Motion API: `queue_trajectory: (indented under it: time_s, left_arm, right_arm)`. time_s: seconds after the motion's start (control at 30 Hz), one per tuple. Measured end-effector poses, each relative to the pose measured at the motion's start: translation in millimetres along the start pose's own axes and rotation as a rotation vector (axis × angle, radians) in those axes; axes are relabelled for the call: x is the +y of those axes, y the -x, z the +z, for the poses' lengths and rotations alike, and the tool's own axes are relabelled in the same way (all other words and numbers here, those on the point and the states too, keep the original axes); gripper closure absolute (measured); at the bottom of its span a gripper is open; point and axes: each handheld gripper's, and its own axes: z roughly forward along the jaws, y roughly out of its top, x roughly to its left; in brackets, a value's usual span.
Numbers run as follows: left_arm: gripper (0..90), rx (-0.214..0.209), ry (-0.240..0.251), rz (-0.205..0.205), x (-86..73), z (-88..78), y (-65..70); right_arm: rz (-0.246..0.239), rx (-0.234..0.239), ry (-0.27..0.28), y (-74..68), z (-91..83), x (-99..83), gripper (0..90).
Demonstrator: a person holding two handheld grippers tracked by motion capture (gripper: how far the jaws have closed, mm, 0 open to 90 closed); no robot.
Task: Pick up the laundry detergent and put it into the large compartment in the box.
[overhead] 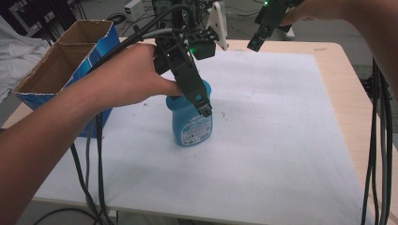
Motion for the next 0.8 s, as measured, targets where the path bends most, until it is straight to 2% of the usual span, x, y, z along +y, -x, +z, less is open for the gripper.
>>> queue_trajectory:
  time_s: [0.23,0.33,0.57,0.6,0.8]
  left_arm:
    - [9.2,-0.001,-0.008,-0.018,-0.7,6.7,-1.8]
    - [14.9,-0.006,-0.004,-0.019,-0.7,6.9,-1.7]
    - [15.0,0.0,-0.008,-0.045,-0.5,10.0,-2.3]
    - [15.0,0.003,-0.015,-0.039,-0.5,10.2,-2.9]
    - [19.9,0.005,-0.008,-0.054,-1.4,10.4,-4.6]
  right_arm:
    - [0.002,0.006,-0.002,0.2,2.0,0.9,4.4]
    - [0.003,0.005,-0.005,0.4,2.6,0.8,4.4]
    - [0.006,0.005,-0.006,0.1,2.8,1.1,4.4]
    - [0.007,0.006,-0.006,0.1,2.7,1.1,4.4]
    - [0.002,0.005,-0.002,1.5,2.9,-0.1,4.4]
